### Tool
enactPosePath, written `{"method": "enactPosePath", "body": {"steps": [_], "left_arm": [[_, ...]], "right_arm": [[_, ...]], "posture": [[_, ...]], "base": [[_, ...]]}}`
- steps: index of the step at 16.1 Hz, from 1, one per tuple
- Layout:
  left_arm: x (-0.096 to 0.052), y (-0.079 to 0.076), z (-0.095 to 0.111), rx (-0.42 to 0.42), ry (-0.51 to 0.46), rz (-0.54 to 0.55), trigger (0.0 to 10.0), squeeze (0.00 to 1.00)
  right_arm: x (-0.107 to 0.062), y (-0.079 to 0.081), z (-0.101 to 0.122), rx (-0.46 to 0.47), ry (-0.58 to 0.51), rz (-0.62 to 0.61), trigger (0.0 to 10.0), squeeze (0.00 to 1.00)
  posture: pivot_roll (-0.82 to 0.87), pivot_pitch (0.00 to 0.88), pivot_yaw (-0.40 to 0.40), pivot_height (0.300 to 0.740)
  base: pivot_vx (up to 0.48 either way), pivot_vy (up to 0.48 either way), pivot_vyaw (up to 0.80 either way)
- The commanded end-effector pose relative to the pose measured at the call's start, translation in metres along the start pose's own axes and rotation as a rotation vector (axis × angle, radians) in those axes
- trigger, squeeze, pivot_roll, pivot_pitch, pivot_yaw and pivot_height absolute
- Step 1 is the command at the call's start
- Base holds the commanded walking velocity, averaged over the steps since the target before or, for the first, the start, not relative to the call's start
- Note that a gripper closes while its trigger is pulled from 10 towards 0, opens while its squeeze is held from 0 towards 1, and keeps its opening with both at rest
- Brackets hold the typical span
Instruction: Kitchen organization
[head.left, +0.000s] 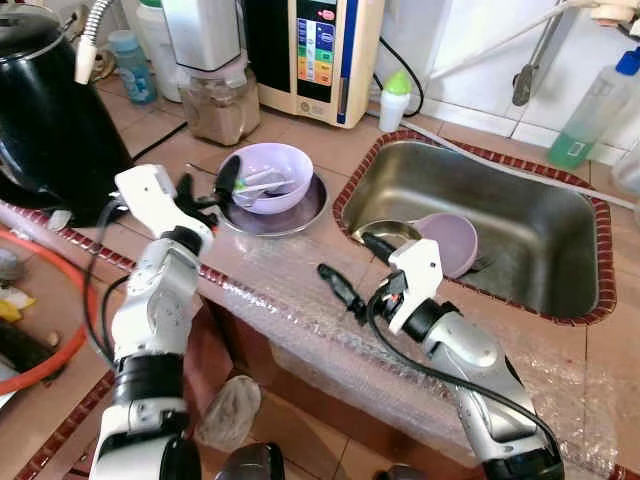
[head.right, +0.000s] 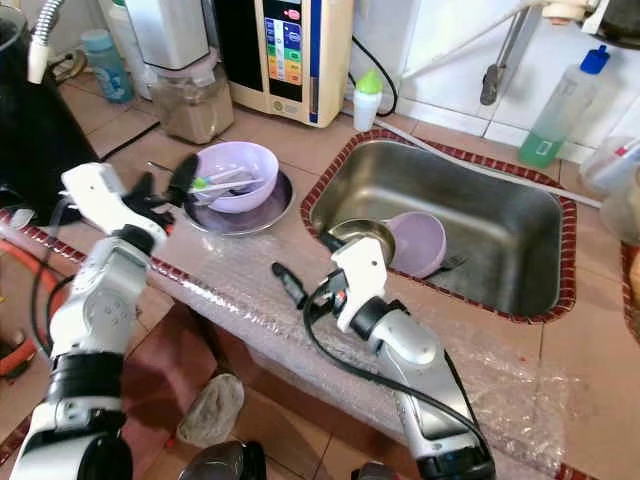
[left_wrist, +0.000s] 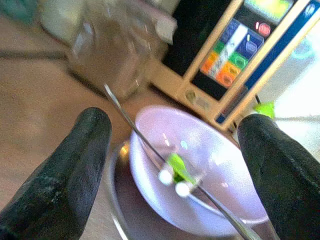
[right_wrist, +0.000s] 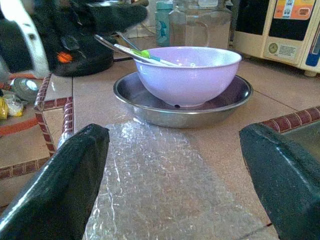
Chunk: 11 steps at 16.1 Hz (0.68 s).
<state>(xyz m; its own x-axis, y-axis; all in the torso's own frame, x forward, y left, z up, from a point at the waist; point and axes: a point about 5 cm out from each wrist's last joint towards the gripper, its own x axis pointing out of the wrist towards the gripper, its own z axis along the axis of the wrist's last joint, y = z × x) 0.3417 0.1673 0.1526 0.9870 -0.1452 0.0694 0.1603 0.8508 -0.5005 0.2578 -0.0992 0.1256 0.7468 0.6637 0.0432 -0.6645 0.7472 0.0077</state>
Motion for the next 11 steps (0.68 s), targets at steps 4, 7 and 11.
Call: {"method": "enactPosePath", "body": {"steps": [4,7,11], "left_arm": [[0.009,-0.004,-0.003,-0.038,0.025,-0.024,0.0,0.00],[0.012,-0.003,0.003,-0.048,0.010,-0.010,0.0,0.00],[0.012,-0.003,0.005,-0.073,0.015,-0.009,0.0,0.00]], "right_arm": [[0.002,-0.001,0.009,-0.009,-0.025,-0.009,10.0,0.00],[0.005,-0.002,0.016,0.001,-0.059,-0.017,10.0,0.00],[0.008,-0.003,0.015,0.000,-0.056,-0.021,10.0,0.00]], "posture": [[-0.06,0.071,0.068,0.740],[-0.05,0.065,0.067,0.740],[-0.04,0.056,0.062,0.740]], "base": [[0.000,0.000,0.00],[0.000,0.000,0.00],[0.000,0.000,0.00]]}}
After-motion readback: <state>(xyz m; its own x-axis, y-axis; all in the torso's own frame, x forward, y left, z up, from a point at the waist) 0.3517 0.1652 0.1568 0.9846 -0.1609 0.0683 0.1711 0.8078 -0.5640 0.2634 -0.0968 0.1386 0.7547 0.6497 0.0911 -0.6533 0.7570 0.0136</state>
